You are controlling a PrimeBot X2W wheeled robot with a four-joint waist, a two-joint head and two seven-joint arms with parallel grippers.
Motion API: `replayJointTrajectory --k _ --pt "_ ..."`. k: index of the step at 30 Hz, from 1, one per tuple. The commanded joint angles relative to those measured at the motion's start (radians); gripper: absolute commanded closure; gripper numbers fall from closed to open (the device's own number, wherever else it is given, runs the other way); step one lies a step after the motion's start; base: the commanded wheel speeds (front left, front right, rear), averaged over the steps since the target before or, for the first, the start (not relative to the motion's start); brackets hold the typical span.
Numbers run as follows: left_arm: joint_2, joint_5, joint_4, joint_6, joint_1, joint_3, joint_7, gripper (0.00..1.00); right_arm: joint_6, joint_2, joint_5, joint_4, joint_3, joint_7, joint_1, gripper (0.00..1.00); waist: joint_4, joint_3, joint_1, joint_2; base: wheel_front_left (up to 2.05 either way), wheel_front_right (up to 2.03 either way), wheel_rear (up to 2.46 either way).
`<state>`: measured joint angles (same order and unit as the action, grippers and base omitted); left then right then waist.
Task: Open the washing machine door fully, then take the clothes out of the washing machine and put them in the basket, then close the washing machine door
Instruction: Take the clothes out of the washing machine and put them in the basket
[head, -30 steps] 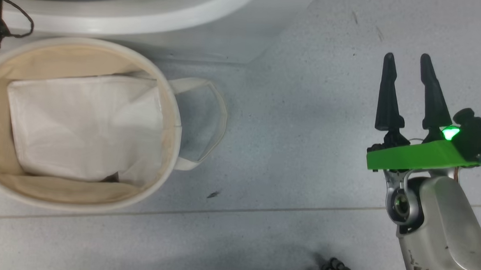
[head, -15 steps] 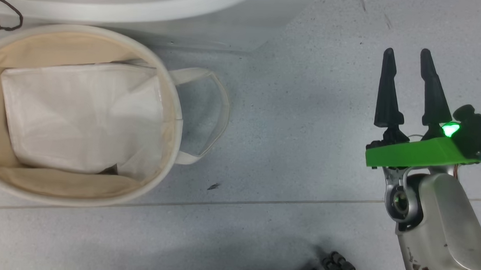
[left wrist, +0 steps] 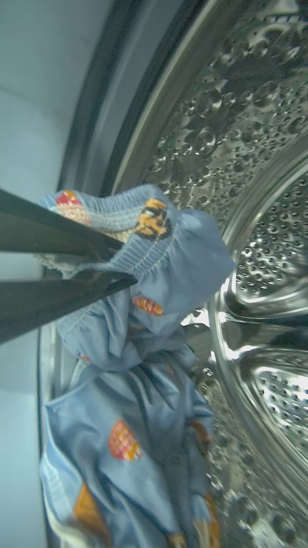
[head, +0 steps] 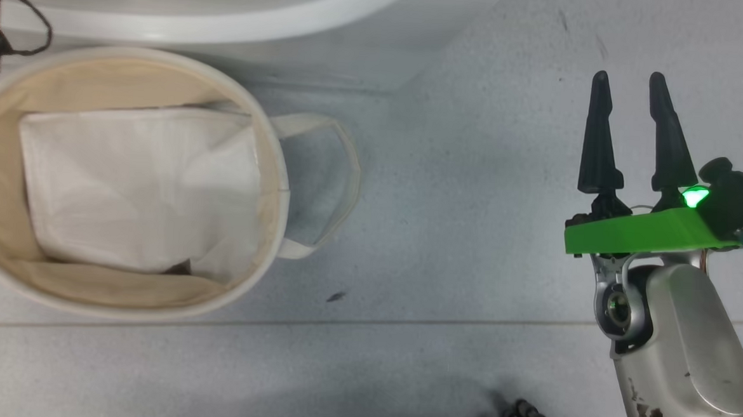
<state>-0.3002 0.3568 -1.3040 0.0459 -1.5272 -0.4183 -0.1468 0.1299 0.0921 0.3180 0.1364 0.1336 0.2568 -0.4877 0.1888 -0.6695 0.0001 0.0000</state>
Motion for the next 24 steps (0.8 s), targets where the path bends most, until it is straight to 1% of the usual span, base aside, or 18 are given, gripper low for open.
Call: replayJointTrajectory --k 1,3,7,8,10,12,16,19,24 --pt "-0.034 0.011 0.026 -0.013 -0.001 0.019 -0.027 1.0 0.001 -0.003 -0.005 -0.024 0.013 0.005 0.022 0.0 -0.008 0.018 -0.0001 0.0 0.0 0.0 0.0" --pt "-0.032 0.032 0.032 -0.038 0.023 0.034 -0.072 1.0 0.001 0.0 -0.003 -0.017 0.016 0.005 0.024 0.0 -0.015 0.041 -0.0001 0.0 0.0 0.0 0.0" --pt "-0.024 0.068 0.078 -0.118 0.088 0.057 -0.11 1.0 0.001 0.008 0.003 0.001 0.023 0.005 0.032 0.0 -0.032 0.099 -0.0001 0.0 0.0 0.0 0.0" --pt "-0.022 0.082 0.098 -0.133 0.109 0.069 -0.113 1.0 0.001 0.01 0.004 0.006 0.024 0.005 0.036 0.0 -0.037 0.116 -0.0001 0.0 0.0 0.0 0.0" --pt "-0.03 0.097 0.189 -0.152 0.155 0.096 -0.114 1.0 0.001 0.013 0.007 0.018 0.027 0.005 0.044 0.0 -0.047 0.148 -0.0001 0.0 0.0 0.0 0.0" --pt "-0.038 0.111 0.29 -0.161 0.223 0.138 -0.114 1.0 0.001 0.014 0.009 0.032 0.03 0.005 0.056 0.0 -0.056 0.183 -0.0001 0.0 0.0 0.0 0.0" --pt "-0.047 0.098 0.496 -0.17 0.38 0.22 -0.115 1.0 0.001 0.017 0.015 0.055 0.039 0.005 0.083 0.0 -0.068 0.255 -0.0001 0.0 0.0 0.0 0.0" --pt "-0.036 0.092 0.619 -0.174 0.496 0.276 -0.115 1.0 0.001 0.021 0.022 0.065 0.041 0.005 0.102 0.0 -0.076 0.301 -0.0001 0.0 0.0 0.0 0.0" --pt "-0.024 0.084 0.83 -0.176 0.654 0.332 -0.115 1.0 0.001 0.027 0.029 0.08 0.044 0.005 0.128 0.0 -0.093 0.362 -0.0001 0.0 0.0 0.0 0.0"
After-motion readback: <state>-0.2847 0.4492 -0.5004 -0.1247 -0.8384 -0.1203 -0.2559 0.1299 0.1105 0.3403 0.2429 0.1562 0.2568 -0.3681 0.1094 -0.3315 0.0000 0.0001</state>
